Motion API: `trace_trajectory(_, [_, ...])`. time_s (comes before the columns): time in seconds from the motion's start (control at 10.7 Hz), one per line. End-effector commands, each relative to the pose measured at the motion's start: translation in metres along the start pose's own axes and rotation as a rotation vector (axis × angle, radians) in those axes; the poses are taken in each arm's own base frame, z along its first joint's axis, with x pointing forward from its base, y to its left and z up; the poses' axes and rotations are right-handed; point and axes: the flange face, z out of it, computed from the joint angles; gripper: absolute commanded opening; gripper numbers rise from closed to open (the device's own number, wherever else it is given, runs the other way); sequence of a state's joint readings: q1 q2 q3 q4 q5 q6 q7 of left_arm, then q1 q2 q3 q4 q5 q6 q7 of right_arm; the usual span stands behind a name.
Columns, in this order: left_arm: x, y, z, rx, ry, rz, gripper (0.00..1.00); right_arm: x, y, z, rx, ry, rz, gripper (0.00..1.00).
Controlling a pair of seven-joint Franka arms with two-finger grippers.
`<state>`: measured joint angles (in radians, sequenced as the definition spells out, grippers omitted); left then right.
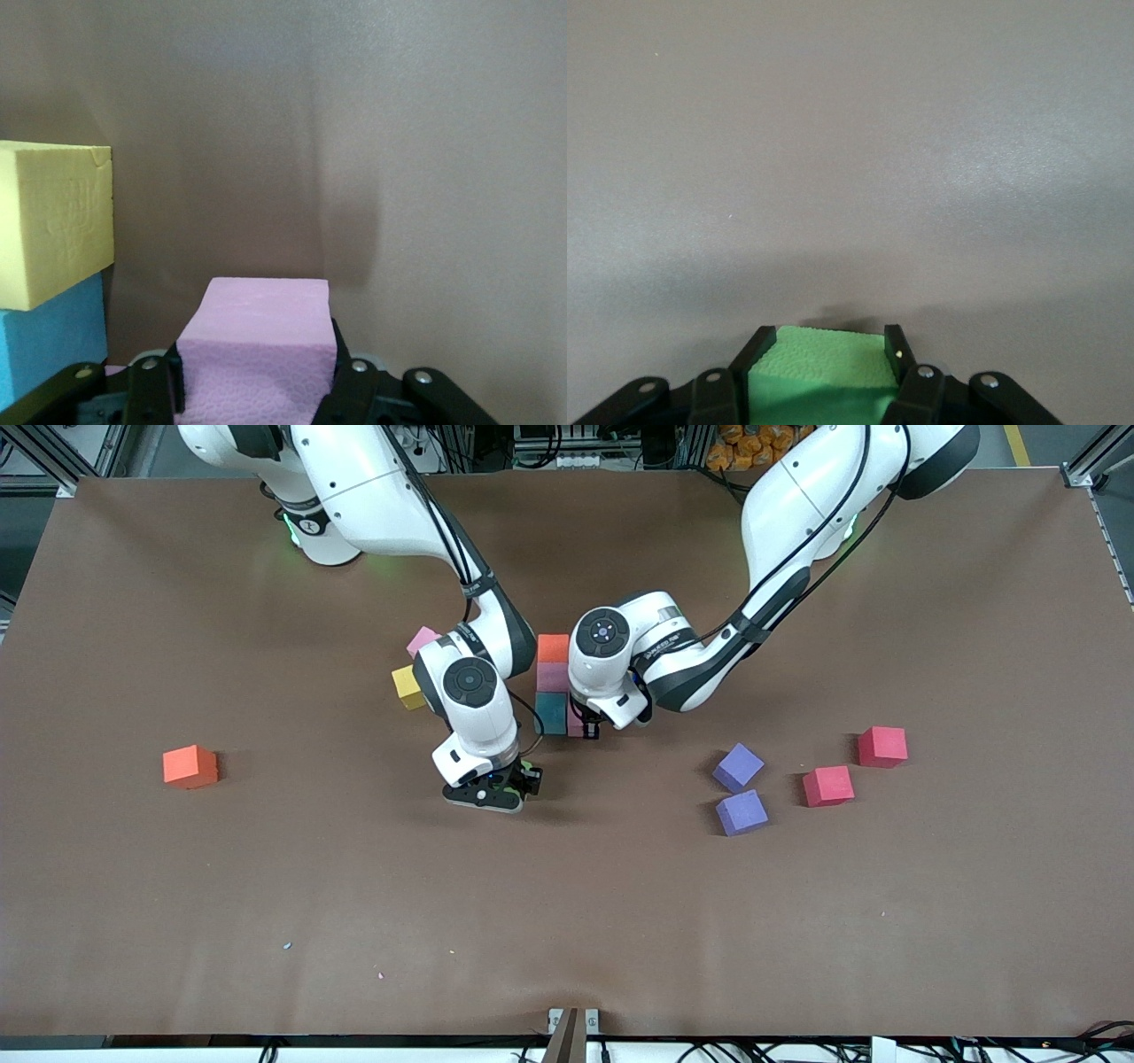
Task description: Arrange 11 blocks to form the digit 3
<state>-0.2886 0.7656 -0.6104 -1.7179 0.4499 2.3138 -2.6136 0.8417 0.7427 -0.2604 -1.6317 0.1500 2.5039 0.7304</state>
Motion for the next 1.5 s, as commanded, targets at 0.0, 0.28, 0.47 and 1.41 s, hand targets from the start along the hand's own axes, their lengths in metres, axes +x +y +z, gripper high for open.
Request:
trace_trajectory(0.0, [-0.001,-0.004,0.006,-0.026,0.007,-0.001,0.06,0.003,-0.003,-0.002,-0.005,0.004,-0.017,0.0])
trace_trajectory(0.28, [-0.001,-0.004,0.006,-0.031,0.011,-0.006,0.07,0.004,-0.003,-0.003,-0.003,0.004,-0.017,0.0])
trace_trajectory(0.47, [-0.002,-0.005,0.006,-0.038,0.011,0.001,0.09,0.004,-0.004,-0.004,-0.003,0.006,-0.018,0.0])
trace_trajectory(1.41, [-0.003,-0.003,-0.006,-0.057,0.012,-0.008,1.0,0.002,-0.006,-0.004,-0.004,0.003,-0.019,0.0])
